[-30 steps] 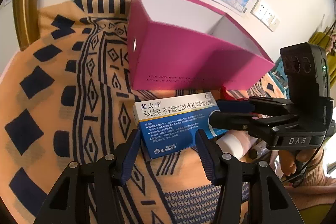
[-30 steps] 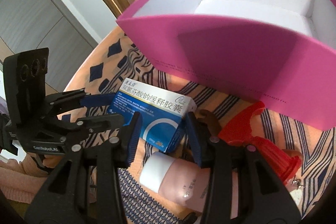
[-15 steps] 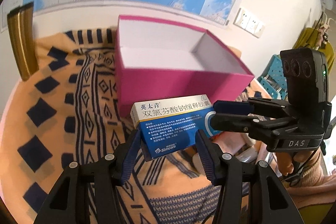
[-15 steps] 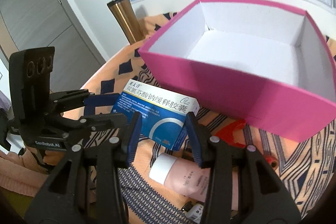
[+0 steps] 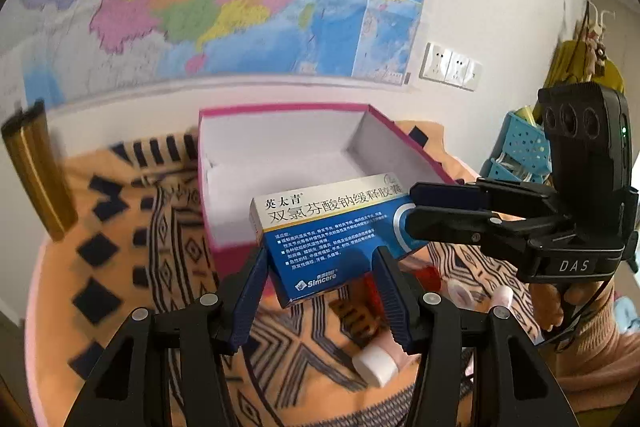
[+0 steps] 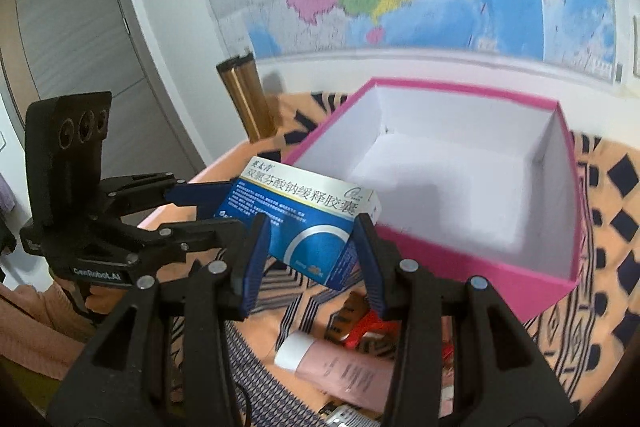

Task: Organize rigid objects
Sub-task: 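Lower the blue box into the pink box and open the right gripper, then grasp the red spray nozzle with the right gripper, then carry the red nozzle into the pink box and release it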

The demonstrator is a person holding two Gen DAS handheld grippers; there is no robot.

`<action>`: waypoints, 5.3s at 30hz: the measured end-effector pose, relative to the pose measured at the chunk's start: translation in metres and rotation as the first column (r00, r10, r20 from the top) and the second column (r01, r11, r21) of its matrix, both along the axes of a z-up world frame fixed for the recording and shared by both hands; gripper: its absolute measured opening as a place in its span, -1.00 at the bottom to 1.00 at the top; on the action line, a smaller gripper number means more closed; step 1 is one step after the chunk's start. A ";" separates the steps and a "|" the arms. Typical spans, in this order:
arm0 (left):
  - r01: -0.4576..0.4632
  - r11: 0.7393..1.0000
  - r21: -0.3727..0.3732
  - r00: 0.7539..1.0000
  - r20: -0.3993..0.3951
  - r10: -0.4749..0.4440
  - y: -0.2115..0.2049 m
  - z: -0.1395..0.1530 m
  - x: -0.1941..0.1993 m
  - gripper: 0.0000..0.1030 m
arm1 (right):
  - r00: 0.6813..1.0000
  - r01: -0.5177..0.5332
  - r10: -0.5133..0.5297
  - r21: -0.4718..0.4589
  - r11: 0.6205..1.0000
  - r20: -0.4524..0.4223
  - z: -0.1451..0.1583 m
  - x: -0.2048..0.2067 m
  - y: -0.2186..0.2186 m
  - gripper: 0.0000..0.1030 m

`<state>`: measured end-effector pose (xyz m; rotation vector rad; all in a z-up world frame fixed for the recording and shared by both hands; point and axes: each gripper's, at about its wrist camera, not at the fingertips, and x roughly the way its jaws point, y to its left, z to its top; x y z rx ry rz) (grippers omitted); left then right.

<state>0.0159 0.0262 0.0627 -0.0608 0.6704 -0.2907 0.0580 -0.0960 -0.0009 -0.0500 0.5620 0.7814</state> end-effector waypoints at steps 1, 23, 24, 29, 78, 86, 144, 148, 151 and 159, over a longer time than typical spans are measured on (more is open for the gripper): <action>0.001 1.000 0.012 1.000 0.009 -0.001 -0.001 0.003 0.003 0.05 | 1.000 0.004 -0.004 0.004 1.000 0.009 0.003 0.002 -0.001 -0.10; -0.067 0.989 0.134 0.996 -0.055 0.075 0.010 -0.020 0.095 0.05 | 0.999 0.049 -0.048 0.046 0.998 -0.020 -0.006 0.094 0.012 -0.11; -0.069 0.988 0.138 0.995 -0.061 0.078 0.010 -0.022 0.097 0.05 | 0.998 0.051 -0.050 0.040 0.998 -0.031 -0.009 0.098 0.013 -0.11; -0.076 0.983 0.166 0.993 -0.080 0.090 0.010 -0.030 0.102 0.05 | 0.995 0.052 -0.050 0.020 0.998 -0.085 -0.022 0.113 0.018 -0.11; 0.125 0.990 -0.063 0.966 -0.220 -0.136 -0.069 -0.091 0.027 0.13 | 0.946 0.220 -0.214 -0.002 0.976 -0.245 -0.086 -0.011 -0.084 0.07; 0.153 0.986 -0.069 0.949 -0.267 -0.166 -0.081 -0.105 0.047 0.04 | 0.939 0.238 -0.240 -0.039 0.971 -0.247 -0.097 -0.004 -0.074 -0.12; 0.147 0.989 -0.023 0.989 0.014 -0.146 -0.092 0.020 0.051 -0.09 | 0.976 0.211 -0.214 0.087 0.973 0.026 0.013 0.012 -0.092 -0.66; 0.140 0.988 -0.069 0.990 -0.023 -0.142 -0.087 0.017 0.075 -0.09 | 0.974 0.225 -0.227 0.083 0.971 0.013 0.014 0.034 -0.093 -0.66; 0.129 0.989 -0.071 0.990 -0.047 -0.132 -0.087 0.010 0.091 -0.09 | 0.973 0.230 -0.231 0.084 0.969 -0.007 0.011 0.050 -0.094 -0.66; 0.128 0.989 -0.079 0.981 -0.137 -0.138 -0.096 -0.020 0.131 -0.16 | 0.966 0.241 -0.234 0.055 0.969 -0.115 -0.014 0.099 -0.091 -0.68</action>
